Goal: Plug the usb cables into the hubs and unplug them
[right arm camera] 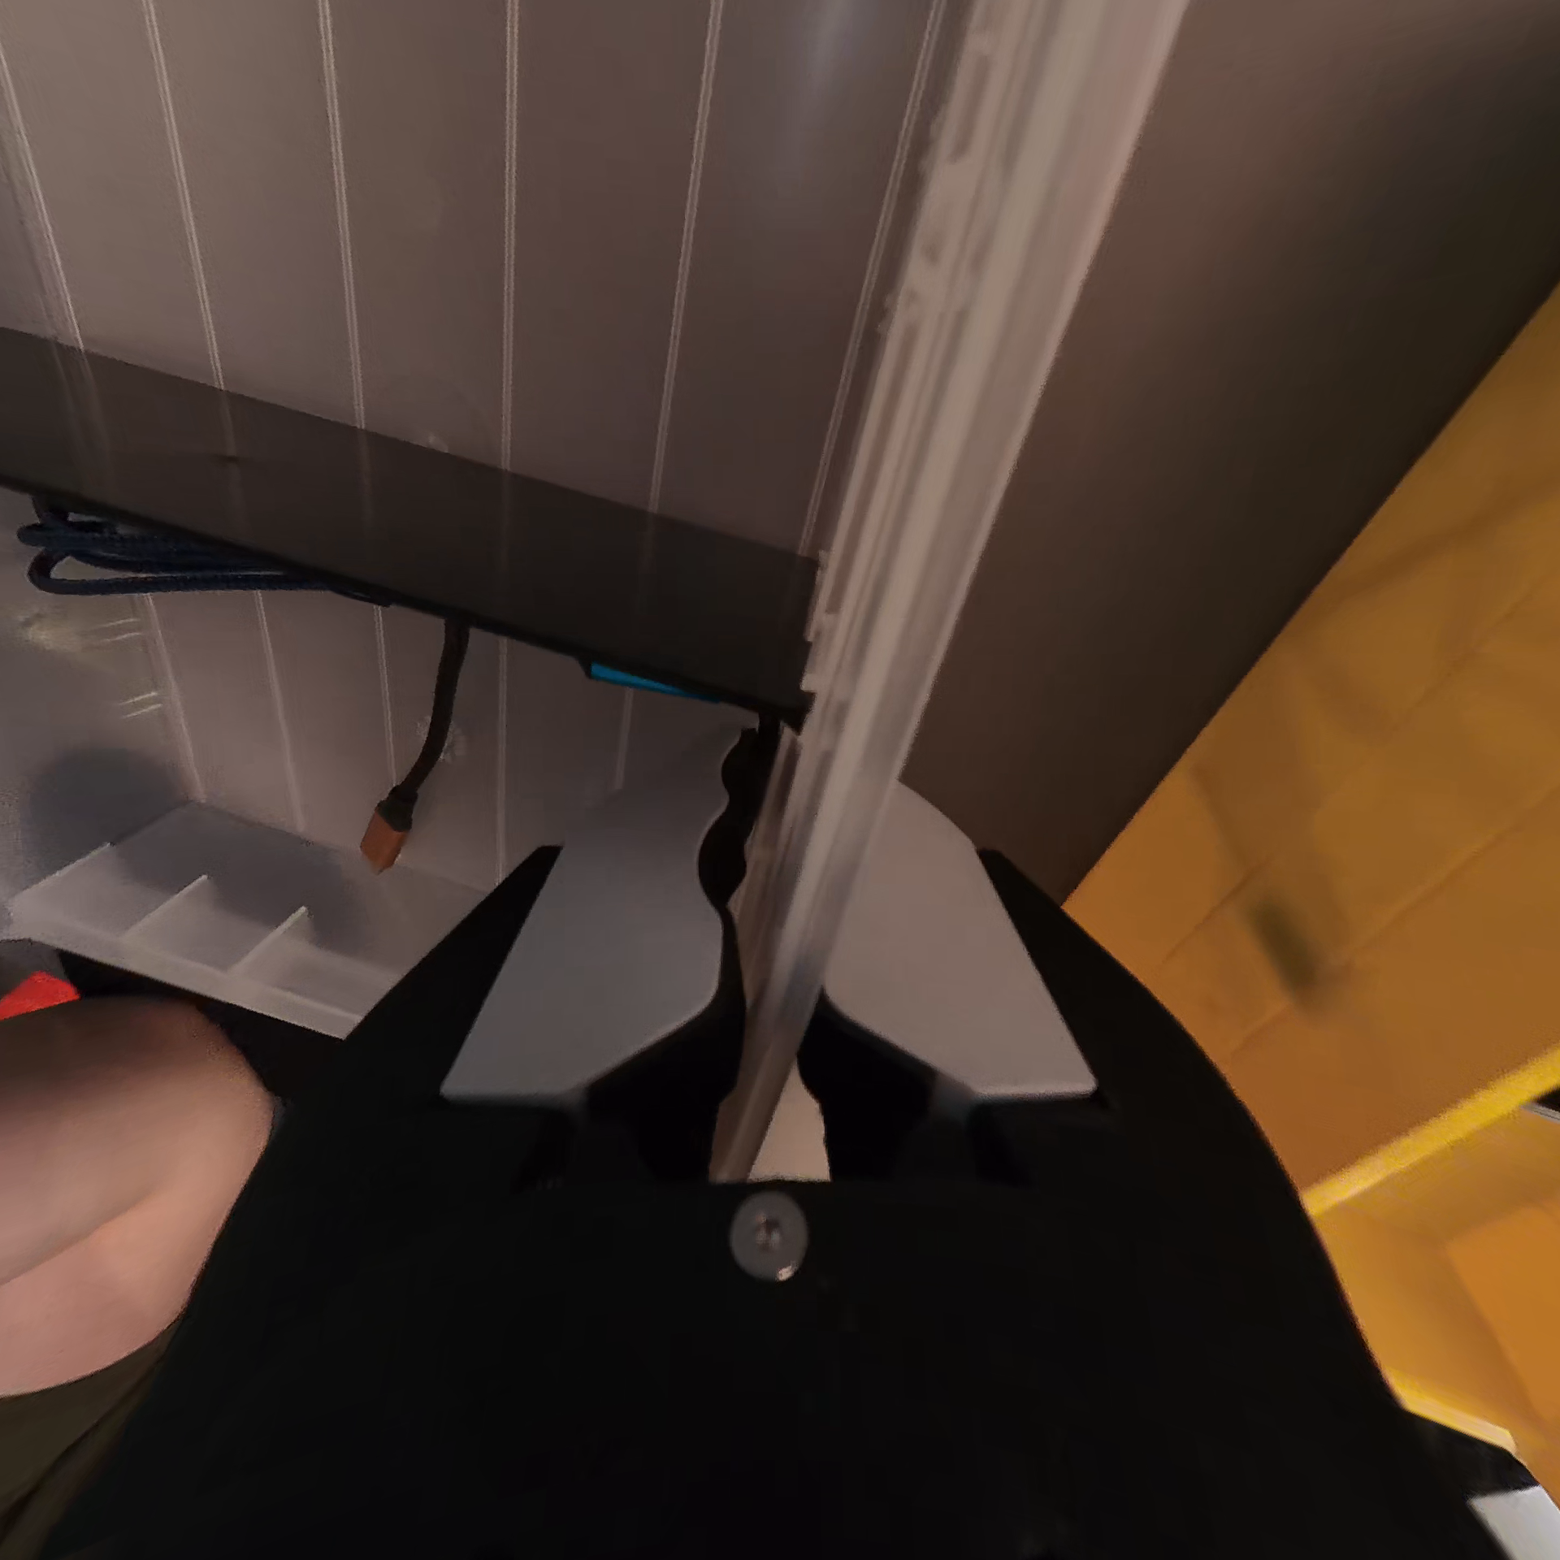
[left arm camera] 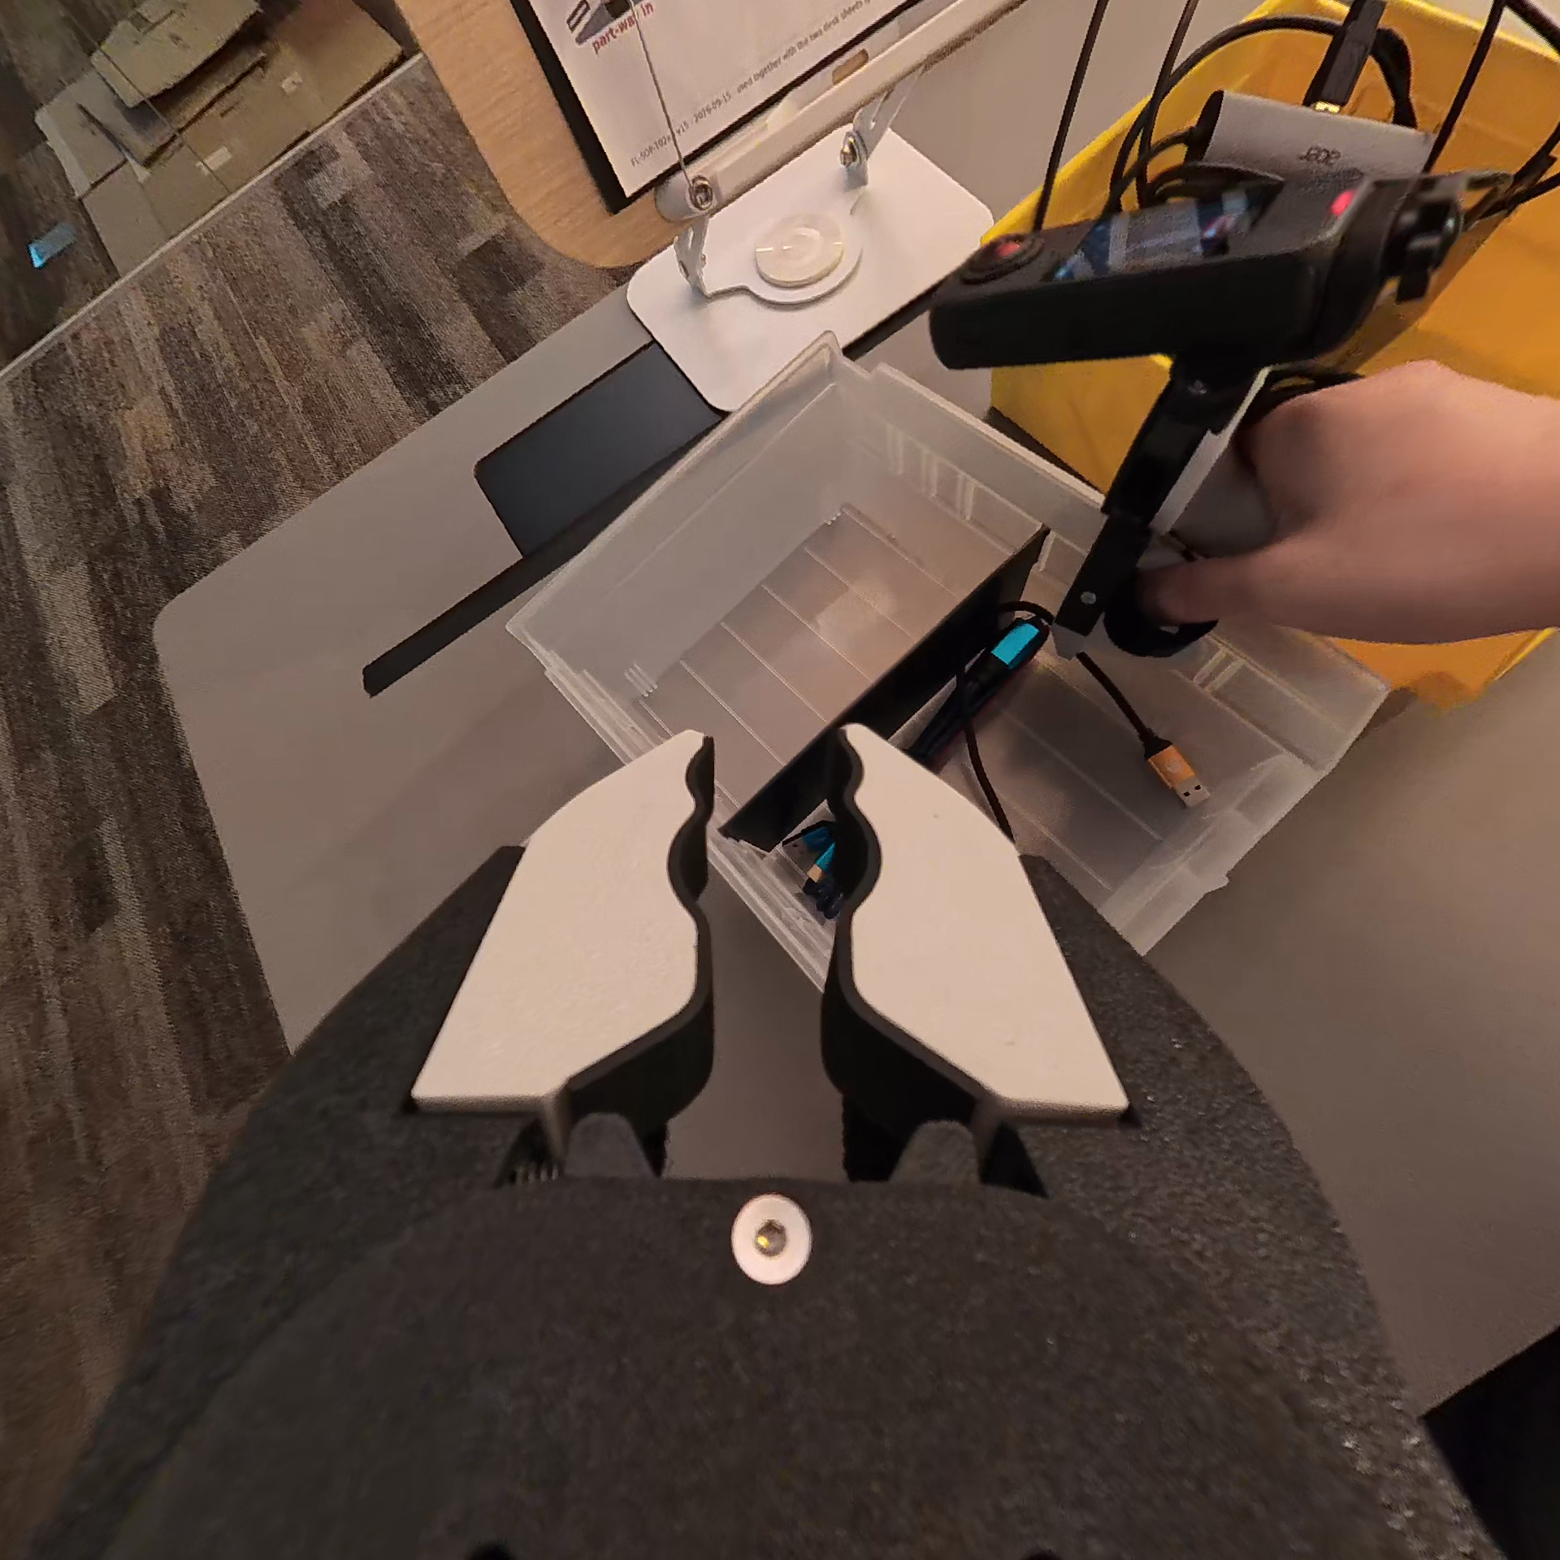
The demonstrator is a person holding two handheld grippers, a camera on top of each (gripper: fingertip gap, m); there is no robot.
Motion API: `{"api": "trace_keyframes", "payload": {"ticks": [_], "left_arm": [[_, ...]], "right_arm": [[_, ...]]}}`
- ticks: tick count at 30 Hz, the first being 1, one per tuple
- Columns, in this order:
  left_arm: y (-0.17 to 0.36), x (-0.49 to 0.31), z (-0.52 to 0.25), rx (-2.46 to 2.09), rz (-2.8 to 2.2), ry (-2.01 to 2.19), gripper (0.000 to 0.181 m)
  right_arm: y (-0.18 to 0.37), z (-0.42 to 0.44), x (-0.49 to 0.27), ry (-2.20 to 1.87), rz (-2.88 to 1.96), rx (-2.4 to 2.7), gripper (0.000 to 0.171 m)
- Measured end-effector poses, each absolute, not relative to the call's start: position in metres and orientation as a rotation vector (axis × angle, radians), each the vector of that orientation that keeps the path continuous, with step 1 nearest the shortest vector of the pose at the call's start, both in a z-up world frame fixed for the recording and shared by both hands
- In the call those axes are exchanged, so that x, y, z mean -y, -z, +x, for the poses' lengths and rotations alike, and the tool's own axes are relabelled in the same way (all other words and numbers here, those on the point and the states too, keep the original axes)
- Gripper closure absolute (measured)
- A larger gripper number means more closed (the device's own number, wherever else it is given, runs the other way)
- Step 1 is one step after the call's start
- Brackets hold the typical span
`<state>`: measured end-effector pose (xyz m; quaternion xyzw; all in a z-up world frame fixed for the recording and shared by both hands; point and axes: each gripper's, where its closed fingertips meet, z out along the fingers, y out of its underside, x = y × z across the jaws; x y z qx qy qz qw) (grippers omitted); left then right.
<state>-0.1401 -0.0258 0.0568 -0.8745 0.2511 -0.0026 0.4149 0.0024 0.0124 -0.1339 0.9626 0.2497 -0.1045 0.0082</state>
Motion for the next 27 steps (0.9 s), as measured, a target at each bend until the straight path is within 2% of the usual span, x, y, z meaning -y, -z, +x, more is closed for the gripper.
{"api": "trace_keyframes", "payload": {"ticks": [7,13,21,27], "left_arm": [[-0.06,0.027,-0.134,-0.649,-2.177,0.002,0.156],[-0.068,0.025,-0.137,-0.61,-2.147,0.0,0.156],[-0.088,0.027,-0.141,-0.57,-2.052,-0.063,0.156],[-0.103,0.037,-0.123,-0.624,-1.966,-0.075,0.156]], "right_arm": [[0.119,-0.003,-0.014,0.429,2.964,-0.742,0.165],[0.105,0.014,-0.032,0.296,2.998,-0.856,0.165],[0.052,0.042,-0.042,0.299,3.008,-0.855,0.165],[0.01,0.104,-0.039,0.253,3.006,-0.823,0.165]]}}
